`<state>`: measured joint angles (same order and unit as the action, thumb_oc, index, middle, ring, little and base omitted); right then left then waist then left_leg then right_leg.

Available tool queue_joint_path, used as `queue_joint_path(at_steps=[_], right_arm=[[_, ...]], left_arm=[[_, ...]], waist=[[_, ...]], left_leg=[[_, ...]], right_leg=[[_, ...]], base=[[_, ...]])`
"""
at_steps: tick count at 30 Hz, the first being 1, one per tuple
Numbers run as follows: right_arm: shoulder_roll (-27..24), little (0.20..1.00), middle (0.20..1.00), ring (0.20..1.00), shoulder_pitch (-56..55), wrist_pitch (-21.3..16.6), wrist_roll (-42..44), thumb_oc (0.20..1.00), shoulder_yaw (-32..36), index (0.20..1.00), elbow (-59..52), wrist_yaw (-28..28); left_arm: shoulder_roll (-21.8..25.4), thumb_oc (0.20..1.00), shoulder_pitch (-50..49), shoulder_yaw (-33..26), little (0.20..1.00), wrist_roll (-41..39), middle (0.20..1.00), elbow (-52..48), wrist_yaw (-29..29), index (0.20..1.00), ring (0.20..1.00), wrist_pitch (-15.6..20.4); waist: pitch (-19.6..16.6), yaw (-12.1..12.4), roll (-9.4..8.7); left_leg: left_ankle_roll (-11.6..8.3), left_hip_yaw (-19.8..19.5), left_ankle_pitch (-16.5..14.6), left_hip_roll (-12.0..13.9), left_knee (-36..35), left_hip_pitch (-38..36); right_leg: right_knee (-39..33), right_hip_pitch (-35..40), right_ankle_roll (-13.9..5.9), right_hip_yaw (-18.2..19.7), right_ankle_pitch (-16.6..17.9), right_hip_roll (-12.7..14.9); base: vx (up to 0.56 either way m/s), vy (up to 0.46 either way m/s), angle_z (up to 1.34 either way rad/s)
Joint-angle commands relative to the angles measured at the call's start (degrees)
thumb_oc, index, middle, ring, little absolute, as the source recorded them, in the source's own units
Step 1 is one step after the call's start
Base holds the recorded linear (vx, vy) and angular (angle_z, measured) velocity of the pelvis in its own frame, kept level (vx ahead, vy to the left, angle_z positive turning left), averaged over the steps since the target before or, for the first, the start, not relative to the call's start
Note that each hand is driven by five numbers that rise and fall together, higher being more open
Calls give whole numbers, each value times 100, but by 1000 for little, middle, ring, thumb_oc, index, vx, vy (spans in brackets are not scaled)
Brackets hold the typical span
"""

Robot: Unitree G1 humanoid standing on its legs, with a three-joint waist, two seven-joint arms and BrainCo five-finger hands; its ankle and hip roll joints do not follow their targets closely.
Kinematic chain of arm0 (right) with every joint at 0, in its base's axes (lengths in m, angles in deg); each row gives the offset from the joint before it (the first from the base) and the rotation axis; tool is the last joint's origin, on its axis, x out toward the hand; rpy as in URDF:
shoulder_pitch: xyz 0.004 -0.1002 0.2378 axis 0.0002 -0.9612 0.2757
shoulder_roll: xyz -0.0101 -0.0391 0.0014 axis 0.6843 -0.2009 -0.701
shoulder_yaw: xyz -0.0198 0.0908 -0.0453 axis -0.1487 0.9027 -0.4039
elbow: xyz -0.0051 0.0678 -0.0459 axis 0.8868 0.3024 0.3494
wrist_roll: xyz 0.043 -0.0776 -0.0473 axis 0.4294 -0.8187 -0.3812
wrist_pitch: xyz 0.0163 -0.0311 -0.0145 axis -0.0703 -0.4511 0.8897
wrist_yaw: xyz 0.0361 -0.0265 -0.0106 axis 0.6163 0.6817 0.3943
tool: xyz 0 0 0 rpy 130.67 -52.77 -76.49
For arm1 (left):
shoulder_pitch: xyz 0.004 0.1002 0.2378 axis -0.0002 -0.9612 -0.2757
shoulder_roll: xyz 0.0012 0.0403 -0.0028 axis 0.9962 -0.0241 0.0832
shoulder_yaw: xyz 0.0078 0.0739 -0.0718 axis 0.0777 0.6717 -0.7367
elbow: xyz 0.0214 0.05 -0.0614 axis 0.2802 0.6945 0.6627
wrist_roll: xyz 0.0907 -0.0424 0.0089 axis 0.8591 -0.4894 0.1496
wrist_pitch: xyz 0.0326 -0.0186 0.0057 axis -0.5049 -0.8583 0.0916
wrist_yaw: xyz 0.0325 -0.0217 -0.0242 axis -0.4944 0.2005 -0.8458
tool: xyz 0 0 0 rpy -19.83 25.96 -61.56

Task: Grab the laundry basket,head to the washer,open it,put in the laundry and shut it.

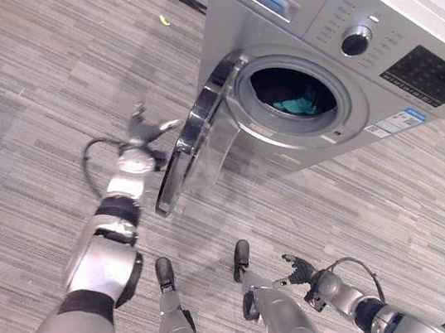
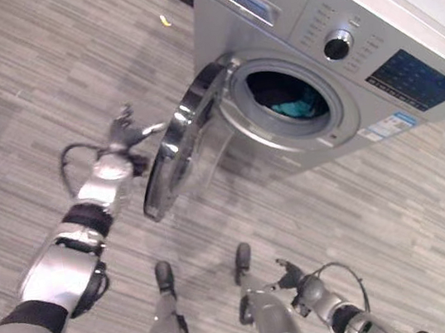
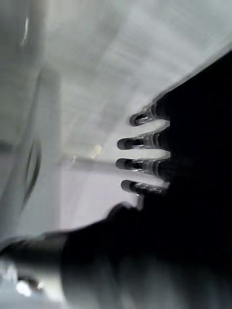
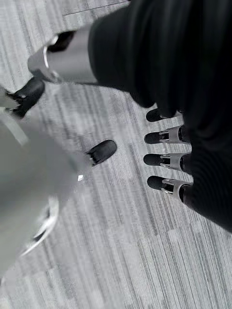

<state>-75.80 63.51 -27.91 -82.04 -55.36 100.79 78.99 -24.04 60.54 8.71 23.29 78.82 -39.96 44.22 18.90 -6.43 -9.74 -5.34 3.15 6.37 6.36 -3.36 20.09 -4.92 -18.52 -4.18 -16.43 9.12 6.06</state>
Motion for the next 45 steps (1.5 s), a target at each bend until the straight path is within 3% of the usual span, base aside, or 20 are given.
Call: queue_joint_path(at_steps=[1,2,3,4,5,7,8,13,17,21,25,26,28,35,38,39,40,42,43,45], right_arm=[[-207,1000,1000,1000,-361,-46,95,1000,33,1000,51,101],[-234,1000,1000,1000,-493,-24,31,1000,54,1000,85,106],[-250,1000,1000,1000,-577,-13,2,1000,83,1000,87,104],[-250,1000,1000,1000,-581,-13,1,1000,84,1000,85,104],[-255,1000,1000,1000,-640,25,-33,1000,141,1000,119,121],[-255,1000,1000,1000,-633,73,-35,1000,200,1000,179,154],[-255,1000,1000,1000,-633,73,-35,1000,200,1000,179,154],[-285,1000,1000,1000,-589,128,106,1000,324,1000,248,233],[-383,1000,1000,1000,-618,92,156,1000,364,1000,162,276],[-546,1000,1000,1000,-772,44,83,1000,400,1000,124,213],[-684,1000,1000,1000,-1030,-24,-151,1000,574,1000,197,109],[-637,1000,1000,1000,-1052,-71,-261,1000,620,1000,251,56],[-604,1000,1000,1000,-1051,-95,-264,1000,653,1000,253,31],[-580,1000,1000,1000,-874,-266,-145,1000,923,1000,347,-175],[-672,1000,1000,1000,-927,-307,-171,1000,1055,1000,461,-304],[-672,1000,1000,1000,-927,-307,-171,1000,1054,1000,461,-304],[-713,1000,1000,1000,-1032,-299,-236,1000,1179,1000,623,-335],[-713,1000,1000,1000,-1086,-277,-281,1000,1242,1000,733,-347],[-692,1000,1000,1000,-1229,-217,-409,1000,1420,1000,1042,-362],[-693,1000,1000,1000,-1227,-219,-410,1000,1421,1000,1044,-362]], left_arm=[[-624,1000,445,193,1000,-265,1000,70,-64,1000,1000,538],[-1113,1000,180,336,1000,-457,1000,-322,-40,1000,1000,614],[-1405,1000,-38,423,1000,-563,1000,-559,-26,1000,1000,645],[-1406,1000,-42,425,1000,-562,1000,-562,-28,1000,1000,644],[-1917,1000,-434,694,1000,-728,1000,-861,72,1000,1000,657],[-2383,1000,-857,989,1000,-957,1000,-1036,186,1000,1000,649],[-2383,1000,-857,989,1000,-957,1000,-1036,186,1000,1000,649],[-3238,1000,-1720,1804,1000,-1630,1000,-1237,484,1000,1000,559],[-3399,1000,-2056,2261,1000,-1677,1000,-1414,718,1000,1000,472],[-2970,1000,-2143,2366,1000,-1573,1000,-1951,896,1000,1000,482],[-1967,1000,-2481,2216,1000,-1033,1000,-2593,1182,1000,1000,500],[-1391,1000,-2913,2069,1000,-667,1000,-2752,1377,1000,1000,541],[-1143,1000,-3155,1981,1000,-531,1000,-2783,1415,1000,1000,560],[195,1000,-5491,540,1000,-303,1000,-2261,1956,1000,1000,656],[528,1000,-6135,-68,1000,-188,1000,-1786,2132,1000,1000,778],[528,1000,-6135,-69,1000,-188,1000,-1786,2132,1000,1000,778],[562,1000,-6412,-574,1000,-163,1000,-1406,2050,1000,1000,825],[579,1000,-6482,-800,1000,-59,1000,-1231,1960,1000,1000,883],[476,1000,-6535,-1188,1000,324,1000,-491,1737,1000,1000,877],[472,1000,-6530,-1187,1000,327,1000,-484,1735,1000,1000,882]], waist=[[-107,-142,-51],[-94,-173,-38],[-89,-189,-20],[-90,-185,-21],[-81,-190,30],[-75,-202,88],[-75,-202,88],[-155,-280,261],[-232,-356,348],[-341,-387,473],[-472,-261,681],[-555,-146,790],[-603,-97,817],[-907,425,989],[-1055,614,989],[-1058,612,989],[-1123,756,980],[-1193,812,964],[-1339,903,939],[-1333,900,940]], left_leg=[[41,-28,-21,45,-164,55],[52,-4,-34,45,-164,0],[58,13,-40,45,-164,-47],[57,15,-41,46,-164,-50],[70,40,-62,39,-164,-139],[84,89,-79,45,-164,-245],[84,89,-79,45,-164,-246],[91,256,-116,87,-164,-506],[58,373,-129,167,-164,-633],[21,429,-133,263,-164,-777],[-33,417,-128,357,-164,-997],[-64,406,-113,392,-164,-1095],[-67,385,-96,397,-164,-1129],[-115,320,-150,455,-164,-1537],[-96,260,-197,416,-139,-1692],[-95,258,-197,416,-139,-1687],[-78,224,-255,381,-105,-1795],[-63,192,-263,351,-103,-1797],[-37,121,-302,296,-104,-1869],[-37,117,-303,295,-104,-1872]], right_leg=[[47,-296,-564,119,122,363],[43,-262,-549,144,99,350],[49,-239,-542,151,83,345],[48,-238,-541,153,83,343],[61,-190,-518,176,43,335],[76,-135,-493,210,-1,326],[76,-135,-493,210,-1,326],[102,23,-427,345,-112,253],[90,112,-381,443,-206,152],[140,222,-326,493,-341,50],[152,495,-270,441,-517,-47],[131,653,-240,386,-589,-79],[117,713,-226,370,-602,-83],[20,1268,-162,259,-756,-131],[1,1479,-163,230,-767,-109],[1,1475,-163,228,-767,-108],[-8,1605,-183,188,-766,-75],[-8,1630,-199,151,-762,-39],[-8,1744,-218,87,-771,33],[-8,1750,-218,83,-772,34]], base=[[15,-56,1],[22,-74,-2],[17,-53,-7],[20,-36,-8],[22,-29,-8],[23,-29,-5],[17,-26,-5],[22,-56,-8],[0,-56,-23],[12,-70,-17],[57,-43,-8],[64,-37,-1],[61,-23,1],[93,-8,13],[87,25,29],[68,45,11],[34,53,25],[37,66,29],[40,61,18],[35,49,23]])
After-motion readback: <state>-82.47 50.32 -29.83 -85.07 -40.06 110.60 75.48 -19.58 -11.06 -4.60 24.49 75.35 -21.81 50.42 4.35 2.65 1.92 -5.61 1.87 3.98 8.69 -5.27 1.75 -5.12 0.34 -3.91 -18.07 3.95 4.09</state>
